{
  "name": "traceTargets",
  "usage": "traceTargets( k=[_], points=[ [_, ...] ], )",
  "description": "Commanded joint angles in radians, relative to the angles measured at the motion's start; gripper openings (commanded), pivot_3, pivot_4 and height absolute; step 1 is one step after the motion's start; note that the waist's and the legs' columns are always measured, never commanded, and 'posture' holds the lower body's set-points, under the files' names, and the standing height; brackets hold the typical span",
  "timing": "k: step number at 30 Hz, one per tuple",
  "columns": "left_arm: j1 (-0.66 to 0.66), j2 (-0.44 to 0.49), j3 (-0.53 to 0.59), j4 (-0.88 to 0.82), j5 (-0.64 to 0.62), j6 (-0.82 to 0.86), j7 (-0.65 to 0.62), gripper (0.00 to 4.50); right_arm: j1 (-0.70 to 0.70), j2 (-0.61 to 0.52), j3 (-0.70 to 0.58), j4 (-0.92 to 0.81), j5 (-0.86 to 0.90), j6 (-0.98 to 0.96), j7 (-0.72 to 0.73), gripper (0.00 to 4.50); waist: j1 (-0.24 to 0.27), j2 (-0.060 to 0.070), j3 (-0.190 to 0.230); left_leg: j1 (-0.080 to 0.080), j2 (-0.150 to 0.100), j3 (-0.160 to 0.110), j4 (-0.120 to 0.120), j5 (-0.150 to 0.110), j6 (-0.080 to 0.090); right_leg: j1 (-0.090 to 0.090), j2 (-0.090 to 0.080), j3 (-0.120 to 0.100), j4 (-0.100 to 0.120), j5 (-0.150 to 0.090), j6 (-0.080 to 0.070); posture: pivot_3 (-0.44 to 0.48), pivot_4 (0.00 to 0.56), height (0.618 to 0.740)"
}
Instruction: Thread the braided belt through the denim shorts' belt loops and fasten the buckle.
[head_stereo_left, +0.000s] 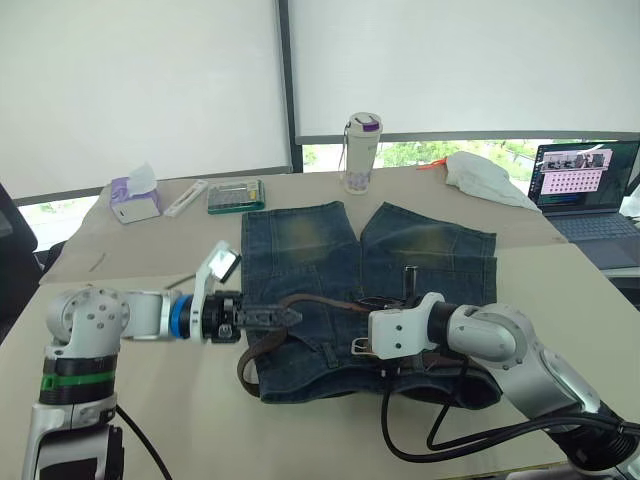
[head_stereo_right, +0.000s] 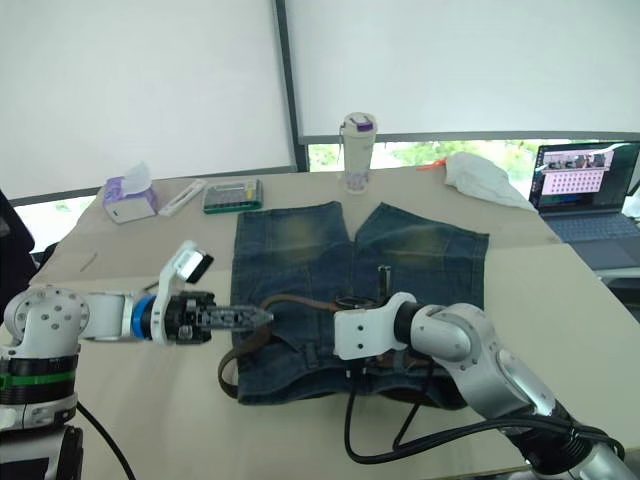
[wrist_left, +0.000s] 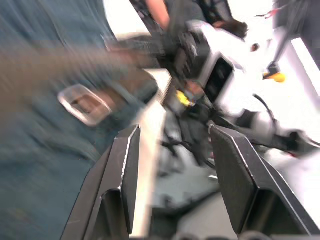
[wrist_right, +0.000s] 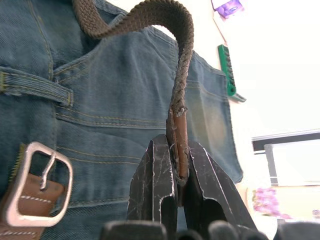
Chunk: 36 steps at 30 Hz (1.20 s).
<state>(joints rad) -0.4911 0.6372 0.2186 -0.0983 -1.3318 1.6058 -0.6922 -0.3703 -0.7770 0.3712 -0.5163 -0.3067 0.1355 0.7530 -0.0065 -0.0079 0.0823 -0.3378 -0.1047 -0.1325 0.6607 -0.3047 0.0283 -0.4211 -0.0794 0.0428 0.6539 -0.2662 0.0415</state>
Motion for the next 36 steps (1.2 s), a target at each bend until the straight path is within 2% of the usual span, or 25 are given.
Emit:
traceTargets(
  k=[1,5,6,11,14,17,21,23,24,25,30,32,34,36],
  points=[
    [-0.028,-0.11,0.048,0.1,-0.15,-0.02,0.333,2.33,-0.012,0.002,-0.024,-0.009,-0.057,-0.097,-0.031,0.0,0.017,0.001,0.0,0.001,0.0,0.0,0.0,0.0,0.0,0.001,0.0,0.0,-0.004,0.0,0.0,0.0,0.15,0.74],
    [0.025,-0.11,-0.067,0.12,-0.55,-0.241,0.724,2.33,-0.004,0.01,-0.03,-0.002,-0.081,-0.159,-0.034,0.0,0.015,-0.003,0.002,0.001,0.0,0.001,0.001,0.0,-0.001,0.001,-0.006,0.003,-0.006,0.0,0.0,0.0,0.15,0.74],
    [0.04,-0.132,-0.082,0.116,-0.604,-0.297,0.812,2.33,-0.003,0.012,-0.031,-0.002,-0.084,-0.175,-0.035,0.0,0.015,-0.003,0.001,0.001,0.0,0.001,0.0,0.0,-0.001,0.001,-0.008,0.003,-0.005,0.0,0.0,0.0,0.15,0.74],
    [0.076,-0.251,-0.053,0.073,-0.64,-0.415,1.006,2.33,0.004,0.02,-0.041,0.002,-0.094,-0.215,-0.036,0.0,0.02,-0.003,0.001,0.002,-0.001,0.001,0.001,0.0,-0.001,0.002,-0.008,0.001,-0.006,0.0,0.0,0.0,0.15,0.74],
    [0.085,-0.305,-0.024,0.049,-0.64,-0.428,1.047,2.33,0.005,0.023,-0.047,0.011,-0.103,-0.224,-0.035,0.0,0.019,-0.003,0.001,0.002,-0.001,0.002,0.001,0.0,-0.001,0.002,-0.008,0.0,-0.006,0.0,0.0,0.0,0.15,0.74],
    [0.088,-0.315,-0.016,0.042,-0.64,-0.418,1.072,2.33,0.005,0.031,-0.053,0.017,-0.105,-0.226,-0.033,0.0,0.018,-0.003,0.001,0.002,-0.001,0.004,0.001,0.0,-0.001,0.001,-0.007,0.001,-0.006,0.0,0.0,0.0,0.15,0.74],
    [0.095,-0.295,-0.012,0.05,-0.64,-0.393,1.067,1.24,0.011,0.038,-0.065,0.016,-0.1,-0.217,-0.024,0.0,0.019,-0.003,0.001,0.002,-0.001,0.004,0.001,0.0,-0.001,0.002,-0.007,0.0,-0.006,0.0,0.0,0.0,0.15,0.74],
    [0.094,-0.276,-0.008,0.063,-0.64,-0.378,1.05,0.44,0.014,0.04,-0.07,0.017,-0.1,-0.212,-0.02,0.0,0.019,-0.003,0.001,0.002,-0.001,0.004,0.001,0.0,-0.001,0.001,-0.007,0.0,-0.006,0.0,0.0,0.0,0.15,0.74],
    [0.093,-0.27,-0.008,0.068,-0.64,-0.374,1.045,0.19,0.015,0.041,-0.072,0.017,-0.099,-0.211,-0.018,0.0,0.019,-0.002,0.001,0.002,-0.001,0.004,0.001,0.0,-0.001,0.001,-0.007,0.0,-0.006,0.0,0.0,0.0,0.15,0.74],
    [0.089,-0.267,-0.008,0.074,-0.64,-0.372,1.043,0.06,0.017,0.043,-0.074,0.016,-0.099,-0.211,-0.016,0.0,0.019,-0.002,0.001,0.002,-0.001,0.004,0.0,0.0,-0.001,0.001,-0.006,0.0,-0.006,0.0,0.0,0.0,0.15,0.74],
    [0.082,-0.262,0.0,0.089,-0.64,-0.372,1.038,0.06,0.042,0.077,-0.091,-0.006,-0.021,-0.111,0.026,0.0,0.019,-0.002,0.001,0.002,-0.001,0.004,0.0,0.0,-0.001,0.001,-0.006,0.0,-0.007,0.0,0.0,0.0,0.15,0.74],
    [0.087,-0.254,0.013,0.092,-0.64,-0.374,1.035,0.0,0.065,0.102,-0.108,-0.041,0.058,-0.025,0.058,0.88,0.019,-0.002,0.001,0.002,-0.001,0.004,0.0,0.0,-0.001,0.002,-0.006,0.001,-0.007,0.0,0.0,0.0,0.15,0.74],
    [0.099,-0.232,0.022,0.089,-0.64,-0.371,1.021,0.0,0.093,0.114,-0.127,-0.079,0.117,0.053,0.086,1.51,0.019,-0.002,0.001,0.002,-0.001,0.004,0.0,0.0,-0.001,0.001,-0.007,0.001,-0.007,0.0,0.0,0.0,0.15,0.74],
    [0.147,-0.174,0.024,0.07,-0.64,-0.356,0.988,0.0,0.163,0.08,-0.145,-0.127,0.173,0.115,0.137,2.18,0.019,-0.002,0.001,0.002,-0.001,0.004,0.0,0.0,-0.001,0.001,-0.007,0.001,-0.007,0.0,-0.001,0.0,0.15,0.74]
  ],
)
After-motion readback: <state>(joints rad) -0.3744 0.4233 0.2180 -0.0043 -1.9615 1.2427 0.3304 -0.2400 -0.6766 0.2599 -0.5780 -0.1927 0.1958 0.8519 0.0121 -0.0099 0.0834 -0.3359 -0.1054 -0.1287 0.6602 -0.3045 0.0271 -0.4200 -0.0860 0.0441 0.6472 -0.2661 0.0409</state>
